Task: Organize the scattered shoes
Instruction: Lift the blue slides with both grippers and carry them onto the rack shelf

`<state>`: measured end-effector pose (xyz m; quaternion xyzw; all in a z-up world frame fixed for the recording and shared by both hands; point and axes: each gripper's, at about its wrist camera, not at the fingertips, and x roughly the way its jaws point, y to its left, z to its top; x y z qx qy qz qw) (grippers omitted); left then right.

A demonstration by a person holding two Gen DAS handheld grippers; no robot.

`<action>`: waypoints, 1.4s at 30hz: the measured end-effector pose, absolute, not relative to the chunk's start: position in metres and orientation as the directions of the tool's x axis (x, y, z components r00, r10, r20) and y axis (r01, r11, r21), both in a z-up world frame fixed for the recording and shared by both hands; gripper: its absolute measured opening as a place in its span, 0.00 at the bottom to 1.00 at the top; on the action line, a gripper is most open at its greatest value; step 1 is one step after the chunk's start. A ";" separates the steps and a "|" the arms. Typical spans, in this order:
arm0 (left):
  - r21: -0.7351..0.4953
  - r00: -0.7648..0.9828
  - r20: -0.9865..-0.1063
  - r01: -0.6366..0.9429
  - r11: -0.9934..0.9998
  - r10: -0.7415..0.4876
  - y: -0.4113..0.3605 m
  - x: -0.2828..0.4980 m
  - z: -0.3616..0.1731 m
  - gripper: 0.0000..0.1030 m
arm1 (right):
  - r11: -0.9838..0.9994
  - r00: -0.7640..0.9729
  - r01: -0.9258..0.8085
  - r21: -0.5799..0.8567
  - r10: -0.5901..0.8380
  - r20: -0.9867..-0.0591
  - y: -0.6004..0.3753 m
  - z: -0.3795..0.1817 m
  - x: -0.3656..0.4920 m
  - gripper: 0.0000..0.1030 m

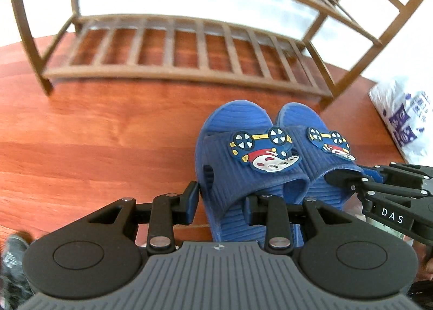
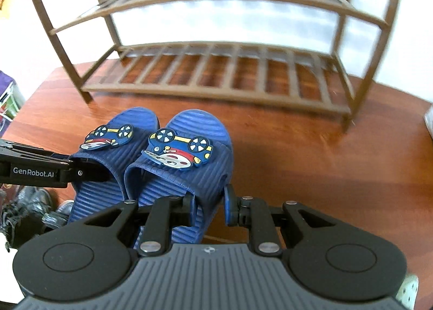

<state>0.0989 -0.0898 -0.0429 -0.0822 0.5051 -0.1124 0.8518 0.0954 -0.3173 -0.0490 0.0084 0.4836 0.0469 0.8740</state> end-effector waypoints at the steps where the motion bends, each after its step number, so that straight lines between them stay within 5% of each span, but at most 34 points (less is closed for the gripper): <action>1: -0.252 0.467 -0.841 0.106 0.962 -0.272 -0.084 0.100 -0.040 0.34 | 0.995 0.530 -0.081 0.062 0.096 -0.843 -0.312 -0.045 0.100 0.22; 23: -0.211 0.630 -0.747 0.079 0.974 -0.213 0.053 0.189 0.054 0.35 | 0.986 0.647 -0.122 0.115 0.167 -0.744 -0.187 0.031 0.251 0.22; 42: -0.132 0.708 -0.701 -0.021 0.991 -0.079 0.094 0.293 0.061 0.36 | 0.979 0.673 -0.053 0.198 0.181 -0.717 -0.141 0.013 0.390 0.22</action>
